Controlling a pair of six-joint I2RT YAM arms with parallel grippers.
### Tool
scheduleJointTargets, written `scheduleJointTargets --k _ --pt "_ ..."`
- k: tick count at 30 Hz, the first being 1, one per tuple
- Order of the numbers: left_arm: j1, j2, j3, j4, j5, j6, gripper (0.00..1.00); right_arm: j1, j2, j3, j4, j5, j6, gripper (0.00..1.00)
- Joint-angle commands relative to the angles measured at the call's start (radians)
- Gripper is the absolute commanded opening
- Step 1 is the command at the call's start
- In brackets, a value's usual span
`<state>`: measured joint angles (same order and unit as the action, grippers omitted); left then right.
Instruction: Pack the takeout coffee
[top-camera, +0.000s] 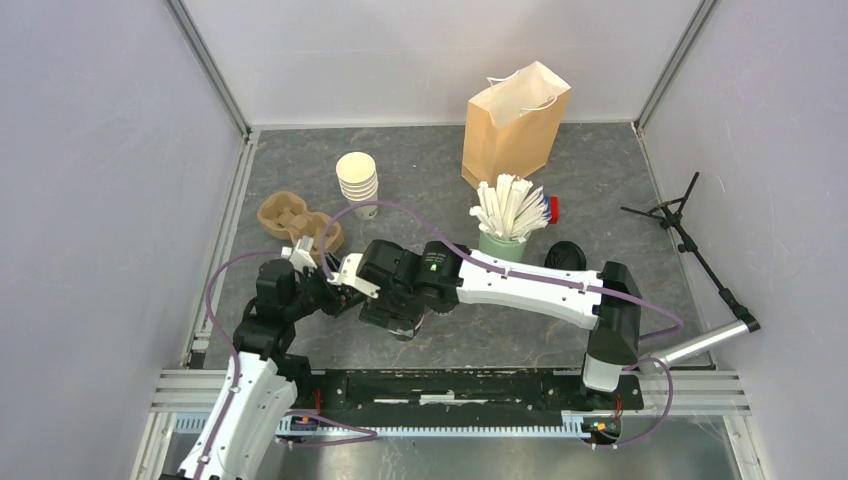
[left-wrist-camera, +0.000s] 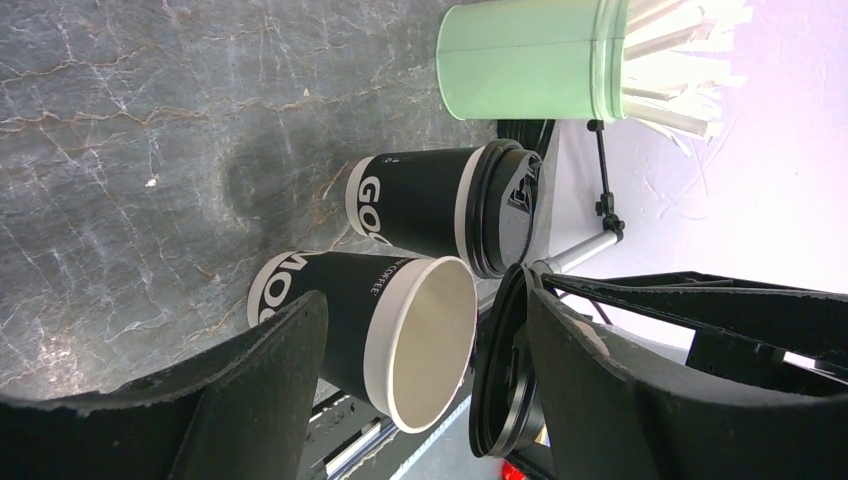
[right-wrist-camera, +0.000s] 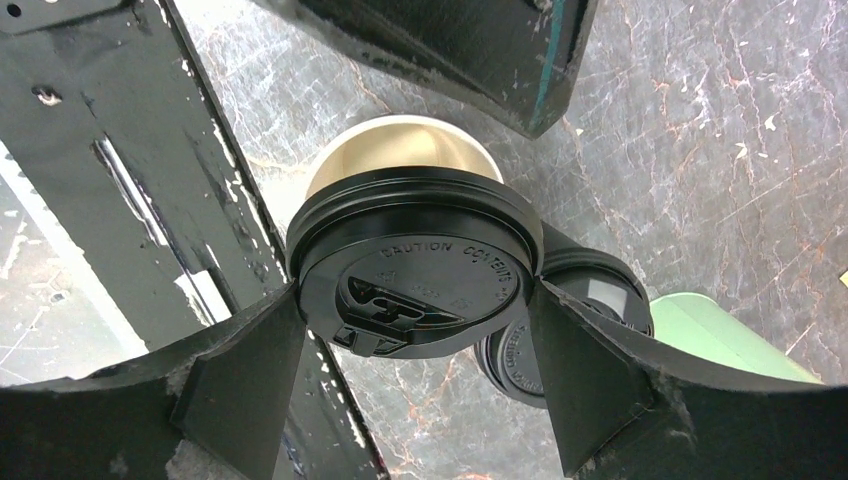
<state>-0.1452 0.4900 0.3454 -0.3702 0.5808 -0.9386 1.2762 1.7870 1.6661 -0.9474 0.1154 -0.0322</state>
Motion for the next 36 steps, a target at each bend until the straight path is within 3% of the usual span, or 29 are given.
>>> scheduleJointTargets --k 1,20,28,36 --pt "0.004 -0.001 -0.013 0.063 0.059 -0.037 0.80 0.006 0.000 0.033 -0.036 0.003 -0.020 0.85" --pt "0.004 -0.013 -0.068 0.120 0.062 -0.064 0.89 0.006 0.088 0.092 -0.038 0.004 -0.052 0.90" --pt "0.002 -0.008 -0.110 0.180 0.080 -0.102 0.79 0.006 0.049 0.032 0.016 -0.001 -0.054 0.79" --pt "0.002 -0.014 -0.111 0.180 0.085 -0.108 0.71 -0.007 0.002 -0.053 0.068 0.001 -0.042 0.76"
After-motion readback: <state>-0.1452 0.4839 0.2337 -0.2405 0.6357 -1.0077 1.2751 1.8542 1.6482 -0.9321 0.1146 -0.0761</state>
